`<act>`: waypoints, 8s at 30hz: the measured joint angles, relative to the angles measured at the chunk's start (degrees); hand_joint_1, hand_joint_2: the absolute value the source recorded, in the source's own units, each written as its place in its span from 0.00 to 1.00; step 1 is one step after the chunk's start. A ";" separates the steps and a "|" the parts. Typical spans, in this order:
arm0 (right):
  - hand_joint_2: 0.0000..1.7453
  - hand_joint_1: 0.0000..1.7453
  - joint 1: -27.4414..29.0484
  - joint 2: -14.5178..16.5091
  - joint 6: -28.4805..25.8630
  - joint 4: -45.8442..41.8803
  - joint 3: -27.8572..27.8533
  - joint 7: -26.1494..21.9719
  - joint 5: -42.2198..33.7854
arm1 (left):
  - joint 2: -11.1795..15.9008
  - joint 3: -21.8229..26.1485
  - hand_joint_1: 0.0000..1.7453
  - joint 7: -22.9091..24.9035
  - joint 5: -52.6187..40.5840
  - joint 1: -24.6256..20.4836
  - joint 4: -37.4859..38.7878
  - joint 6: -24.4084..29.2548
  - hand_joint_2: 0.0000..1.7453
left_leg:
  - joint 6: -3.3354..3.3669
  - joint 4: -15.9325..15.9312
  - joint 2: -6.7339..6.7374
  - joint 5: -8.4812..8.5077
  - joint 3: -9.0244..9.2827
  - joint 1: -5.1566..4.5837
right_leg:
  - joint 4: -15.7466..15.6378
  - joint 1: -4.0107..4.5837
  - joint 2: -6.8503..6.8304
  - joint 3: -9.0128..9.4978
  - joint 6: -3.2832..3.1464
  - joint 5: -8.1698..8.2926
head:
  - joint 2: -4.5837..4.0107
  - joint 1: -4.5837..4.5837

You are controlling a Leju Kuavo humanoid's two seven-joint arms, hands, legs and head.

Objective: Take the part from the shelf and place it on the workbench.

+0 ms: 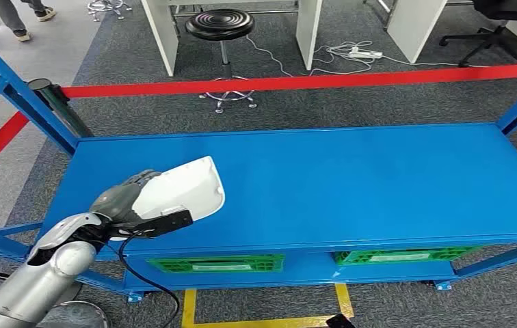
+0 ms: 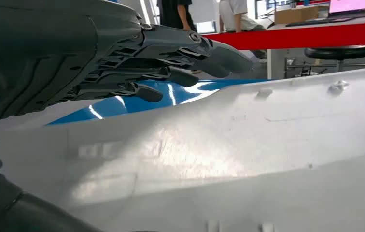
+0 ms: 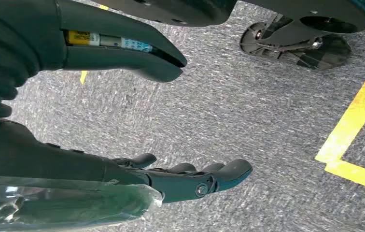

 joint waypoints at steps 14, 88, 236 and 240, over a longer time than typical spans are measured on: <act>1.00 0.00 0.04 0.20 -0.19 -0.37 0.41 -0.04 0.05 | -0.07 -1.46 0.00 -0.02 0.39 -0.38 0.73 -0.09 1.00 | 1.83 -12.38 -0.02 7.57 5.07 0.62 | 4.16 -0.28 0.00 -2.24 2.77 -2.77 | 0.00 0.20; 1.00 0.00 0.32 0.81 -0.60 -1.63 1.25 -2.17 -0.99 | -0.23 -1.62 1.00 -2.08 -2.49 0.53 2.94 0.60 1.00 | 0.91 -12.30 -0.20 7.52 5.04 -0.10 | 0.00 0.08 0.13 0.73 1.38 -0.66 | 0.00 0.25; 1.00 0.00 0.73 0.73 -0.17 -1.03 2.85 -4.42 -2.51 | -9.11 -10.81 1.00 -37.88 22.04 7.99 -32.10 23.16 1.00 | 2.74 -14.50 0.49 8.46 5.87 -0.67 | 4.04 -0.59 -0.15 2.46 4.21 -3.79 | 0.00 1.60; 1.00 0.00 0.59 0.74 -0.17 -1.02 2.85 -4.63 -2.80 | -9.06 -10.87 1.00 -37.88 22.04 7.75 -32.10 23.21 1.00 | 1.51 -14.02 0.43 9.73 4.79 -0.85 | -1.77 -0.41 0.16 5.38 3.32 -3.31 | 0.00 1.50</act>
